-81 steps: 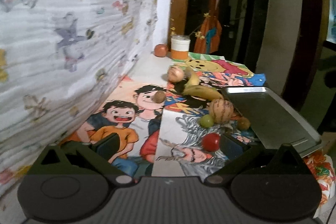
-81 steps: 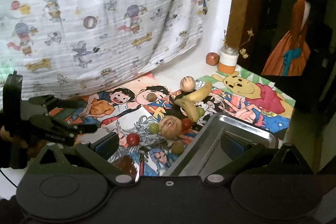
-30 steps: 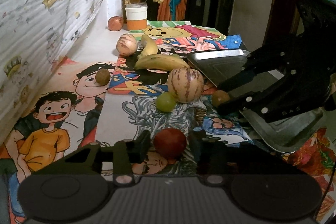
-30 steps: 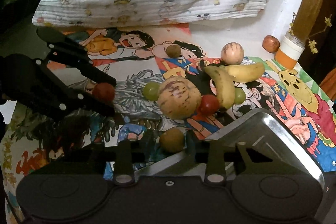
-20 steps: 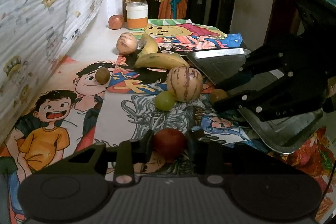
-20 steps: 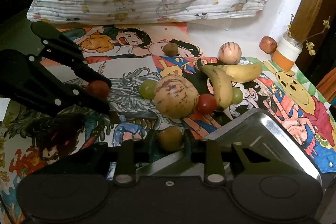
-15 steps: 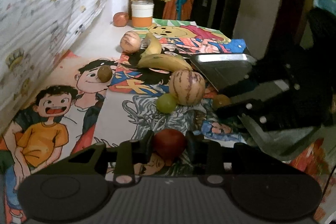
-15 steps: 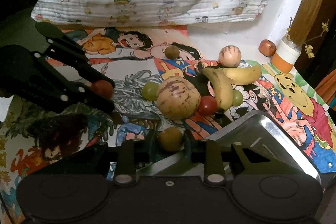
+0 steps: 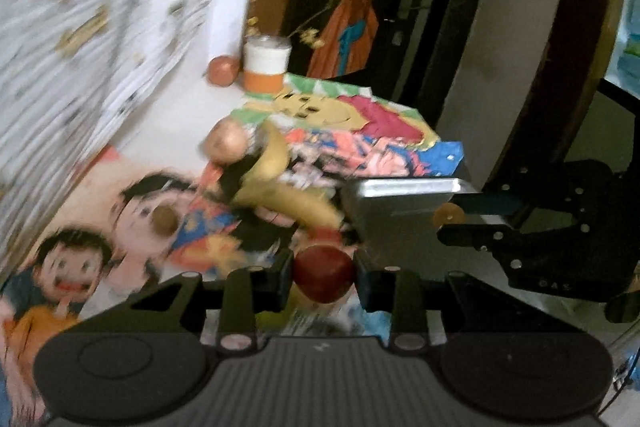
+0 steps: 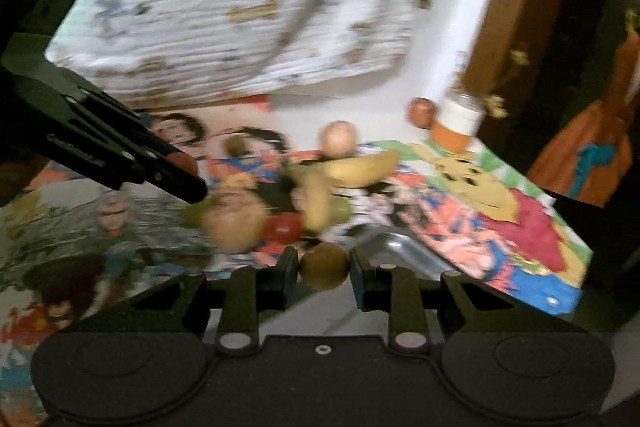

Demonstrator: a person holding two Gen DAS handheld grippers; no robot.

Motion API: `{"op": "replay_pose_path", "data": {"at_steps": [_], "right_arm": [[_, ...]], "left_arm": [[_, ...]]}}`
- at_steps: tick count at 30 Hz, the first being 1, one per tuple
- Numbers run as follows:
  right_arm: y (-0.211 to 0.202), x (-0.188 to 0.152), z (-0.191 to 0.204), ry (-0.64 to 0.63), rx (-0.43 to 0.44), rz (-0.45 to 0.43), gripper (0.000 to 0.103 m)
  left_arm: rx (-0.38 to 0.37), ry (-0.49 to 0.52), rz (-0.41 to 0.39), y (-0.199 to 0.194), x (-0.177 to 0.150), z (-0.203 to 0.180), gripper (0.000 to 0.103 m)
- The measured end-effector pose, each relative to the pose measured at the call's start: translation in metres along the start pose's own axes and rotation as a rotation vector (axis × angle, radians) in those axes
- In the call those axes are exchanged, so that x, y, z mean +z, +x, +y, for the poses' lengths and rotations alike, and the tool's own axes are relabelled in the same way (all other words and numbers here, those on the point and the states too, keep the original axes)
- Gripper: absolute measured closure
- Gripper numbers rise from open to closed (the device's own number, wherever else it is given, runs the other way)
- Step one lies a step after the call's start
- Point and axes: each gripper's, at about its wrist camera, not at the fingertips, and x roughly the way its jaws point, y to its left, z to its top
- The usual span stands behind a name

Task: Organize fruits
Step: 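Close the left tool on the red tomato while the right tool grips the brown fruit, then carry the tomato over the tray and open the left tool while the right releases its fruit there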

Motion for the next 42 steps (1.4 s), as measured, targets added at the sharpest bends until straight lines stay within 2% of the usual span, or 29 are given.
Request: {"op": "replay_pose_path", "data": {"at_steps": [3, 10, 16, 20, 27, 30, 36, 42], "right_arm": [[0.003, -0.001, -0.023, 0.04, -0.042, 0.011, 0.073], [0.019, -0.015, -0.061, 0.077, -0.106, 0.039, 0.073], [0.04, -0.028, -0.081, 0.056, -0.144, 0.062, 0.073], [0.057, -0.034, -0.091, 0.067, -0.126, 0.079, 0.073], [0.07, -0.04, -0.093, 0.054, -0.129, 0.083, 0.073], [0.073, -0.041, -0.093, 0.054, -0.127, 0.089, 0.073], [0.073, -0.04, -0.093, 0.049, -0.137, 0.085, 0.073], [0.065, -0.04, -0.092, 0.045, -0.16, 0.066, 0.067]], "left_arm": [[-0.017, 0.043, -0.008, 0.018, 0.019, -0.015, 0.067], [-0.056, 0.069, -0.003, 0.072, 0.048, -0.039, 0.067], [-0.057, 0.085, 0.045, 0.12, 0.056, -0.047, 0.067], [-0.049, 0.075, 0.088, 0.143, 0.057, -0.044, 0.067], [-0.071, 0.077, 0.127, 0.163, 0.053, -0.038, 0.067], [-0.077, 0.077, 0.12, 0.163, 0.056, -0.04, 0.067], [-0.015, 0.148, 0.141, 0.168, 0.056, -0.048, 0.067], [-0.048, 0.131, 0.131, 0.165, 0.057, -0.044, 0.064]]}}
